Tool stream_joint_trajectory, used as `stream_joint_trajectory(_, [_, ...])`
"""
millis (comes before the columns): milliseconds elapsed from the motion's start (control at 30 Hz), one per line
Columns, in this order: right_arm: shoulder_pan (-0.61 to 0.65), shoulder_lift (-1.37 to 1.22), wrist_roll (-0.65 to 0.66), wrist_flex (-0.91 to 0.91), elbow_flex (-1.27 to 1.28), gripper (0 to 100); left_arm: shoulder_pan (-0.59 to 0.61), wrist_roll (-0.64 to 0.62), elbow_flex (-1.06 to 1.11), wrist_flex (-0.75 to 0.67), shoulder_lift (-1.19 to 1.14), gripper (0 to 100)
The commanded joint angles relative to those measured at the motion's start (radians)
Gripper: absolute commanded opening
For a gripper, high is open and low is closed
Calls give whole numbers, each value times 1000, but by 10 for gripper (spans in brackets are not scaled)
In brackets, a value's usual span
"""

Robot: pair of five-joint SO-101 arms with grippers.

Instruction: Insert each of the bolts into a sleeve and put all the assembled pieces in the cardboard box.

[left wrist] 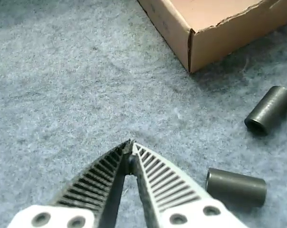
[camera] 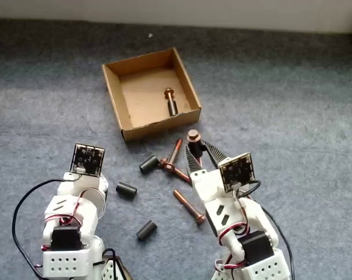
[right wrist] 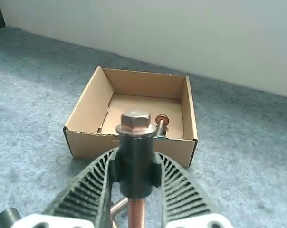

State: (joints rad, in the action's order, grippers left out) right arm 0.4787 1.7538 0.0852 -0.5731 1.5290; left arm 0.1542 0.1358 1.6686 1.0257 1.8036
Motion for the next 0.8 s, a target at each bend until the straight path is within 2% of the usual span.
stream_joint_trajectory(0, [51,-191,5,67,-117,5,10,83,25,-29,4,14])
stream_joint_trajectory(400, [54,-1142,6,394,-642,5,10,104,25,-28,4,14])
stream_joint_trajectory(767, [-71,-1732,6,654,-1007,5,10,104,25,-28,4,14])
